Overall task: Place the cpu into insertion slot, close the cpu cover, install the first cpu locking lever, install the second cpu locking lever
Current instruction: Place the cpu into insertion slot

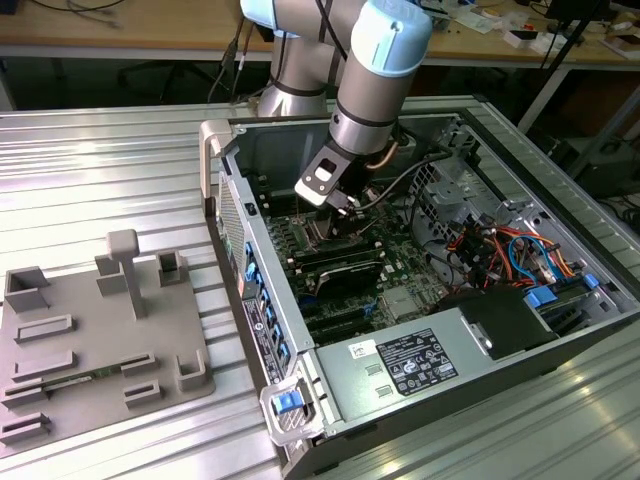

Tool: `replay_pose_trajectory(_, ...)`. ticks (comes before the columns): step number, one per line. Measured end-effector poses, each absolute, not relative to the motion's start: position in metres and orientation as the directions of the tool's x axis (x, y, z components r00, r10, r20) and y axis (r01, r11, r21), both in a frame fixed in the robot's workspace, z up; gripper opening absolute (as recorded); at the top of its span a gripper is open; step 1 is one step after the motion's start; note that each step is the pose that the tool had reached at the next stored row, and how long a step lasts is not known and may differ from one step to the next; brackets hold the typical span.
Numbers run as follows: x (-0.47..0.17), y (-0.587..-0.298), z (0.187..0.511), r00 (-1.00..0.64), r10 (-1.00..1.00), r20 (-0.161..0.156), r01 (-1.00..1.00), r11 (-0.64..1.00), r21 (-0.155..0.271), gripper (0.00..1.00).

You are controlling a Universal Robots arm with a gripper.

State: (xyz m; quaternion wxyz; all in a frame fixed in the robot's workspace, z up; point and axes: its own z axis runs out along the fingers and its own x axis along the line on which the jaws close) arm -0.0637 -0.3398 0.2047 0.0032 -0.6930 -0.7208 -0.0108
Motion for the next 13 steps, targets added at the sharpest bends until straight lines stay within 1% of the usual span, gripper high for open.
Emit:
replay_pose_trajectory(12, -0.063, -0.34, 0.218, -0.04, 0.999, 0.018, 0.999, 0.039, 0.008, 0.49)
replay_pose_trajectory(13, -0.063, -0.34, 0.22, -0.04, 0.999, 0.017, 0.999, 0.039, 0.007, 0.48)
